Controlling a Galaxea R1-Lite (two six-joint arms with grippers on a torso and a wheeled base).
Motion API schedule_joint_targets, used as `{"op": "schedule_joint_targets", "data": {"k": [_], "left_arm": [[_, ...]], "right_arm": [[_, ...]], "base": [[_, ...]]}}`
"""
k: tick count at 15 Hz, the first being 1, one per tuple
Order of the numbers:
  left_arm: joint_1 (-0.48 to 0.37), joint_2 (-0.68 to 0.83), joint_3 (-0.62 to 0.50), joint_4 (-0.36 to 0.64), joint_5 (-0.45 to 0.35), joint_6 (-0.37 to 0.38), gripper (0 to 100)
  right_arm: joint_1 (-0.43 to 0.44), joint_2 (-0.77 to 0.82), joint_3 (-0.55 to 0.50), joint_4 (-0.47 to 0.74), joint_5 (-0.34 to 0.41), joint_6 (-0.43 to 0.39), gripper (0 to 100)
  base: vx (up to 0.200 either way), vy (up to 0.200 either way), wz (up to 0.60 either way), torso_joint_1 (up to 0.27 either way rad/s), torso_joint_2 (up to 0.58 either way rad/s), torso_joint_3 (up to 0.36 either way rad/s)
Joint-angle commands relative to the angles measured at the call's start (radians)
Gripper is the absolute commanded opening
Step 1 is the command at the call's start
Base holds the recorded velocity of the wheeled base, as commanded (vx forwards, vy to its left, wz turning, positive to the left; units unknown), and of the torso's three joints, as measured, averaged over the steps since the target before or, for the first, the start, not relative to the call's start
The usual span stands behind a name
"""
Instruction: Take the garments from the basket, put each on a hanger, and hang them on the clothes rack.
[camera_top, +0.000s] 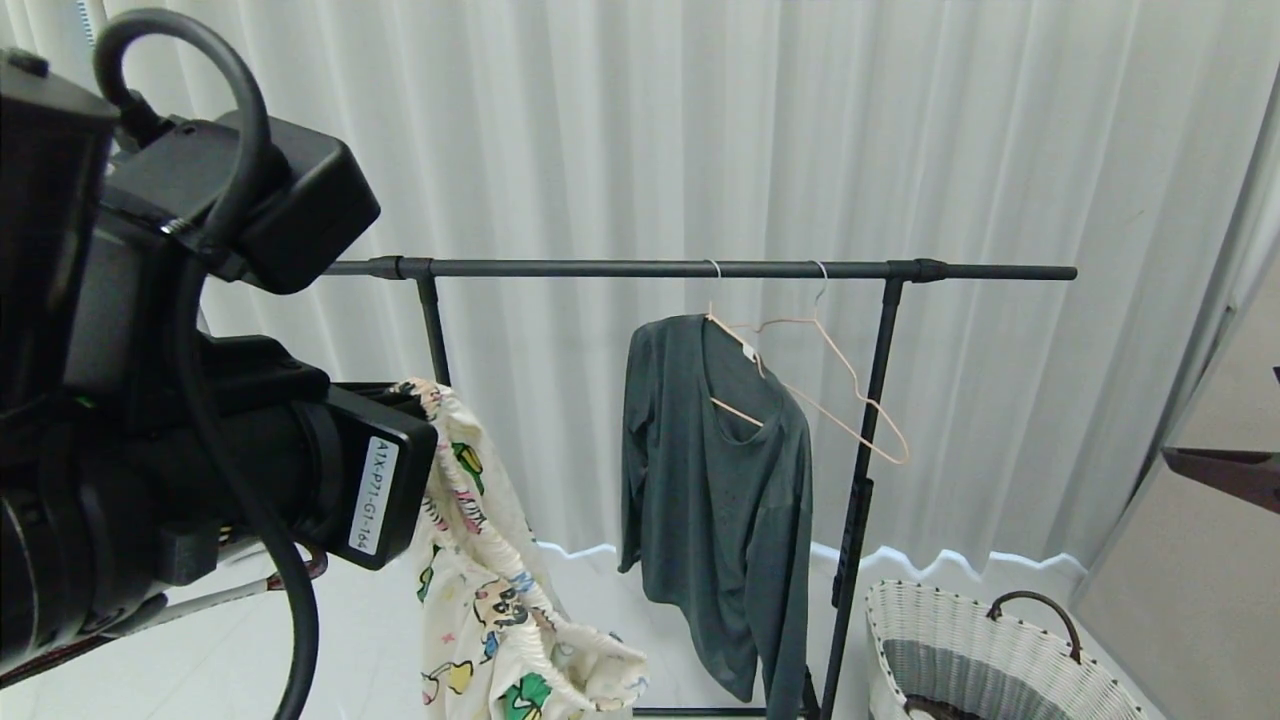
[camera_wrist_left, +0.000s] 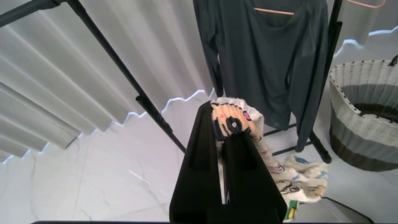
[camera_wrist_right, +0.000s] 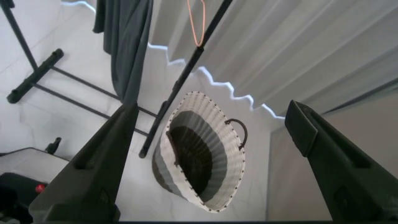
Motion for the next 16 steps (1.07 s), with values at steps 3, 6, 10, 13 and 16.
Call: {"op": "schedule_joint_targets", "data": {"k": [3, 6, 10, 13, 16], "left_arm": [[0.000, 0.001, 0.000, 0.000, 0.000, -0.001, 0], [0.000, 0.001, 0.000, 0.000, 0.000, -0.003, 0], [0.000, 0.001, 0.003, 0.000, 0.002, -0.001, 0], [0.000, 0.000, 0.015, 0.000, 0.002, -0.003, 0], [0.000, 0.000, 0.028, 0.000, 0.003, -0.003, 0]], "right_arm": [[0.000, 0.001, 0.019, -0.006, 0.000, 0.000, 100], [0.000, 0.000, 0.055, -0.068, 0.002, -0.002, 100], [0.000, 0.001, 0.101, -0.092, 0.003, -0.002, 100], [0.000, 0.006, 0.143, -0.128, 0.005, -0.002, 100], [0.000, 0.016, 0.187, -0.146, 0.065, 0.000, 100]], "base": [[0.200, 0.000, 0.00, 0.022, -0.05, -0.018], [0.200, 0.000, 0.00, 0.010, 0.00, -0.001], [0.200, 0.000, 0.00, 0.004, 0.00, -0.002], [0.200, 0.000, 0.00, 0.004, 0.01, 0.001], [0.200, 0.000, 0.00, 0.005, 0.00, 0.004]]}}
